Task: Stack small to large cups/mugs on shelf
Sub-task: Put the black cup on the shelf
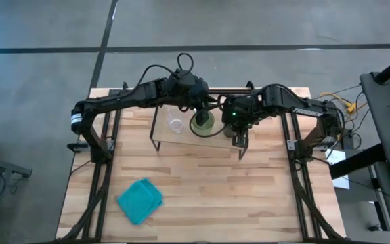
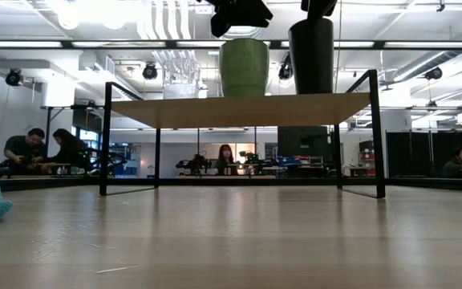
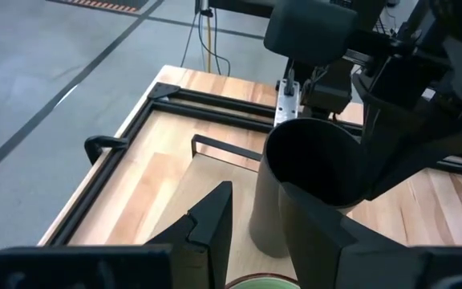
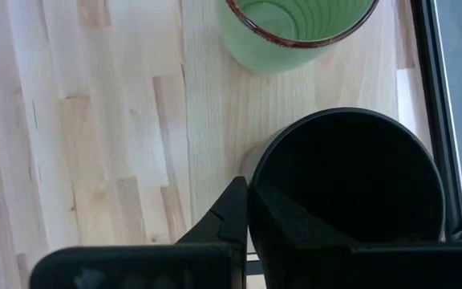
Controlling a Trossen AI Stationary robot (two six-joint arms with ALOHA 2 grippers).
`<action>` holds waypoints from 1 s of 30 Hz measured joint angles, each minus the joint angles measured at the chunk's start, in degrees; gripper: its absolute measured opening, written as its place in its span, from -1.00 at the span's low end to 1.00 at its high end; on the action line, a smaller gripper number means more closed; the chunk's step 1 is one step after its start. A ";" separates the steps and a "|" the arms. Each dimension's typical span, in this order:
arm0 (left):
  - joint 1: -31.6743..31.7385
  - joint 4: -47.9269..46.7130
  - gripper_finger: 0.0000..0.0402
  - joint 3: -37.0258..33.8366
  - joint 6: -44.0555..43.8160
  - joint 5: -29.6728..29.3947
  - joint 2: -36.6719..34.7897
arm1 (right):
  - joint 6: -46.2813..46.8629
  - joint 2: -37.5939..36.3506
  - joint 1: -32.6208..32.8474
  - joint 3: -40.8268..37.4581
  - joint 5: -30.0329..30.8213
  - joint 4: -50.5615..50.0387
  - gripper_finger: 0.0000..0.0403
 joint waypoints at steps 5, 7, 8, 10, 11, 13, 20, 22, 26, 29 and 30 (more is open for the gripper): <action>0.00 0.00 -0.55 0.00 0.00 -0.02 -0.01 | 0.54 0.00 -0.01 -0.69 0.00 -0.01 -0.96; 0.00 0.00 -0.55 0.00 0.00 -0.02 -0.01 | 0.54 0.00 0.00 -1.00 0.00 -0.01 -0.96; 0.00 0.00 -0.55 0.00 0.00 -0.02 -0.01 | 0.55 0.00 -0.01 -1.13 0.01 0.05 -0.96; 0.00 0.00 -0.55 0.00 0.00 -0.04 -0.01 | 0.88 0.00 0.00 -1.20 0.02 0.09 -0.96; 0.00 0.00 -0.55 0.00 0.00 -0.04 -0.01 | 1.19 0.00 0.00 -1.20 0.02 0.09 -0.96; 0.00 0.00 -0.55 0.00 -0.01 -0.04 -0.01 | 1.55 0.00 -0.01 -1.21 0.02 0.09 -0.96; 0.00 -0.01 -0.55 0.00 -0.02 -0.08 -0.62 | 2.05 0.00 0.00 -1.22 0.02 0.05 -0.95; 0.00 0.00 -0.55 0.00 -0.02 -0.09 -1.02 | 2.04 -0.02 0.00 -1.22 0.00 0.05 -0.95; 0.02 0.05 -0.55 0.00 0.00 -0.11 -2.05 | 2.05 -0.02 0.00 -1.28 0.00 -0.13 -0.88; 0.15 0.02 -0.55 0.00 -0.01 -0.11 -2.81 | 2.05 -0.02 0.00 -1.29 0.00 -0.11 -0.79; 0.15 0.07 -0.55 0.00 -0.02 -0.13 -2.93 | 2.05 -0.02 0.00 -1.29 0.00 -0.11 -0.76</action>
